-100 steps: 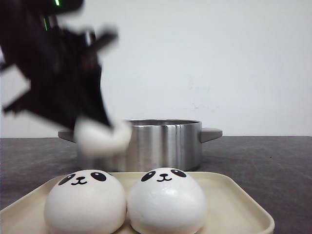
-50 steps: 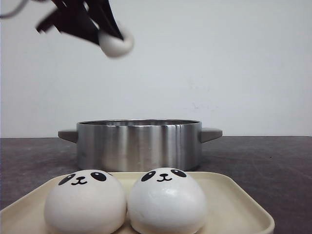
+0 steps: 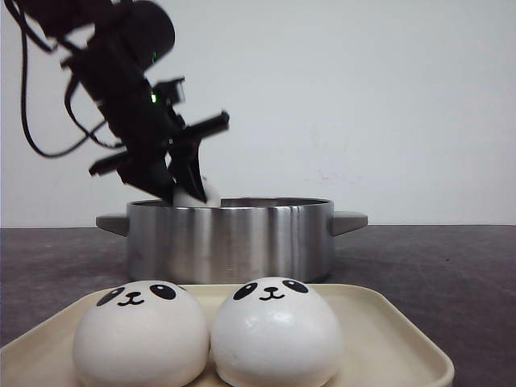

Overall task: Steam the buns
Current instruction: 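Lift the bun with the left gripper, lower into the pot, open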

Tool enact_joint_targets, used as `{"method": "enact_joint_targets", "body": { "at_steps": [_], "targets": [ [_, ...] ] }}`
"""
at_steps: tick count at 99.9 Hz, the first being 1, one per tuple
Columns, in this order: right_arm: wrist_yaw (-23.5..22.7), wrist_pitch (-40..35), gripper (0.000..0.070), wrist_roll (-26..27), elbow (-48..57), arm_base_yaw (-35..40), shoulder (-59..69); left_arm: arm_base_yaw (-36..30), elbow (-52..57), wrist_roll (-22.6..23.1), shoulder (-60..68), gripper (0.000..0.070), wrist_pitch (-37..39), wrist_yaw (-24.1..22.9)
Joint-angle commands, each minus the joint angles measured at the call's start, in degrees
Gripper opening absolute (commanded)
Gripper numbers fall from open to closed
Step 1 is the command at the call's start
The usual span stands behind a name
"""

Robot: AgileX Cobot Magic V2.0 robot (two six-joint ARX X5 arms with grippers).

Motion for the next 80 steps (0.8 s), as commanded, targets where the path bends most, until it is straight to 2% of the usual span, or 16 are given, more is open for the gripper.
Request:
{"method": "enact_joint_targets", "body": {
  "at_steps": [1, 7, 19, 26, 55, 64, 80],
  "targets": [
    [0.24, 0.57, 0.0012, -0.5, 0.87, 0.77, 0.59, -0.13, 1.33, -0.26, 1.84, 0.0044, 1.95, -0.07],
    [0.24, 0.44, 0.0012, -0.94, 0.87, 0.77, 0.59, 0.09, 1.33, -0.26, 2.82, 0.0136, 2.14, -0.07],
    [0.22, -0.35, 0.0012, -0.96, 0.87, 1.01, 0.59, 0.2, 1.33, -0.24, 4.11, 0.0407, 1.97, -0.02],
    [0.22, -0.7, 0.0012, -1.01, 0.87, 1.25, 0.59, 0.2, 1.33, -0.13, 4.17, 0.0474, 1.33, -0.02],
    [0.35, -4.07, 0.0012, -1.6, 0.81, 1.49, 0.59, 0.2, 3.48, -0.04, 3.61, 0.0478, -1.31, 0.24],
    [1.75, -5.88, 0.0012, -1.95, 0.74, 1.49, 0.59, 0.2, 6.4, -0.04, 3.23, 0.0478, -5.11, 0.28],
    [1.22, -7.63, 0.0012, -1.92, -1.2, 1.51, 0.59, 0.13, 12.98, 0.02, 1.64, 0.0476, -14.14, 0.26]
  ]
}}
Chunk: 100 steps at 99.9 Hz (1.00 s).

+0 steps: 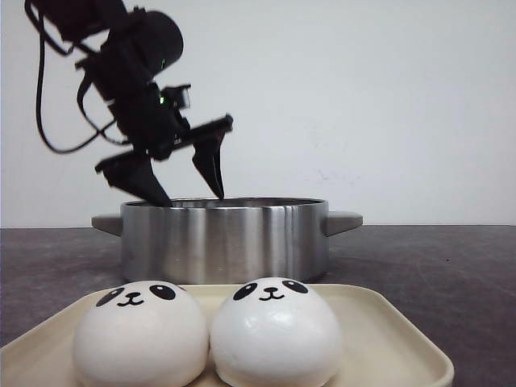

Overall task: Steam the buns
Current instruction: 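Lift the bun with the left gripper, lower into the pot, open, then lower the right gripper onto the nearer bun on its side and grasp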

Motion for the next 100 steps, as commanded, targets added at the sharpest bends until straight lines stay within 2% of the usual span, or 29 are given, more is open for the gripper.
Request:
{"method": "enact_joint_targets", "body": {
  "at_steps": [1, 9, 28, 39, 56, 61, 71, 74, 79, 100],
  "targets": [
    [-0.2, -0.2, 0.0012, -0.39, -0.48, 0.7, 0.61, -0.33, 3.52, 0.07, -1.07, 0.0476, -2.78, -0.15],
    [-1.16, -0.98, 0.0012, -0.33, -3.17, 0.68, 0.61, -0.33, 5.07, 0.39, -3.69, 0.0476, -4.55, -0.15],
    [-7.52, 0.85, 0.0012, 3.08, -15.3, 0.7, 0.61, -0.31, 5.09, 0.46, -14.58, 0.0476, -6.38, -0.15],
    [-11.23, 3.45, 0.0012, 7.19, -23.65, 1.14, 0.61, -0.33, 5.09, 0.46, -22.16, 0.0476, -8.46, -0.15],
    [-18.32, 10.21, 0.0017, 16.33, -34.77, 2.75, 0.61, -0.66, 5.09, 1.38, -32.09, 0.0476, -12.0, -0.26],
    [-20.24, 11.56, 0.0089, 18.25, -37.0, 3.21, 0.66, -0.66, 5.09, 1.73, -34.56, 0.0476, -13.05, -0.5],
    [-23.21, 13.49, 0.0363, 20.98, -40.3, 4.52, 1.33, -0.66, 5.09, 2.1, -38.95, 0.0476, -14.62, -2.97],
    [-23.39, 13.33, 0.0418, 21.44, -40.79, 4.85, 1.53, -0.66, 5.09, 2.38, -40.15, 0.0476, -14.91, -3.63],
    [-23.41, 13.03, 0.0449, 21.84, -41.29, 5.2, 2.03, -0.66, 5.09, 3.26, -42.01, 0.0476, -15.37, -4.57],
    [-27.58, 11.65, 0.0449, 22.21, -41.46, 5.86, 7.45, -0.63, 5.09, 3.82, -47.45, 0.0475, -17.73, -4.96]
  ]
}}
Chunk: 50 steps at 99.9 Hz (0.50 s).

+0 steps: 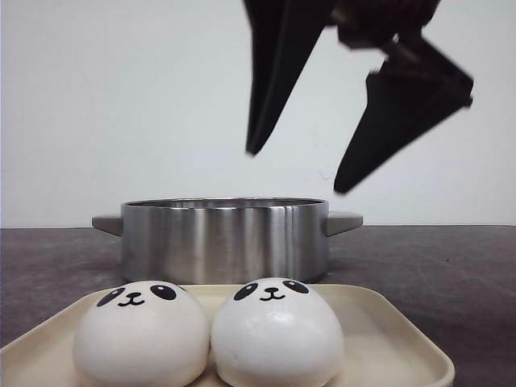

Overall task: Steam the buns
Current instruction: 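Lower the right gripper onto the nearer bun on its side and grasp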

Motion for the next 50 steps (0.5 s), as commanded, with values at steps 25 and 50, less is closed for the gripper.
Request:
{"method": "enact_joint_targets", "body": {
  "at_steps": [25, 50],
  "targets": [
    [-0.59, 0.87, 0.0448, 1.01, 0.39, 1.27, 10.16, -0.28, 1.31, 0.68, -2.49, 0.0475, -2.12, -0.35],
    [-0.17, 4.72, 0.0447, 1.92, 0.39, 1.2, 15.61, -0.28, 1.31, 0.57, -3.32, 0.0475, -3.56, -0.35]
  ]
}}
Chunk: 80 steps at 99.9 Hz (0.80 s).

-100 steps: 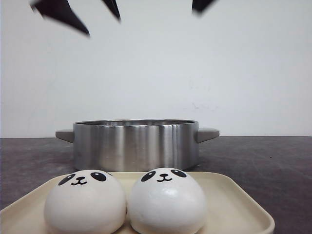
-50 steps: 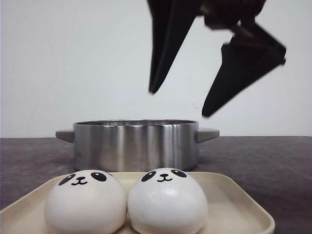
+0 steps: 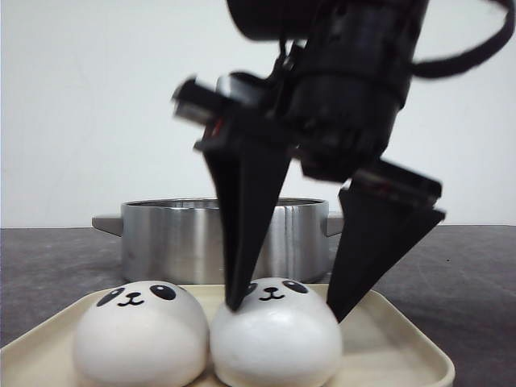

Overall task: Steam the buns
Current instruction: 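Lower the right gripper onto the nearer bun on its side and grasp, then carry the bun with the right gripper into the pot and release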

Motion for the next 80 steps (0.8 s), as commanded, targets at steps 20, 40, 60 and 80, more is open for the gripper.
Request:
{"method": "enact_joint_targets", "body": {
  "at_steps": [20, 40, 60, 80],
  "targets": [
    [0.24, 0.94, 0.0, 1.79, 0.39, 0.79, 2.82, -0.33, 1.31, 0.24, -0.26, 0.0476, 0.37, -0.35],
    [3.17, 1.09, 0.0007, 1.51, 0.5, 0.94, 2.75, -0.7, 1.31, 0.24, -0.33, 0.0475, 0.33, -0.35],
    [3.48, 0.11, 0.0007, 1.55, 2.89, 1.73, -2.08, -0.7, 1.31, 0.26, -0.31, 0.0476, -0.28, -0.35],
    [5.86, 0.04, 0.0007, 1.53, 9.64, 2.38, -9.4, -0.7, 1.31, 0.26, -0.31, 0.0475, -0.37, -0.35]
  ]
}}
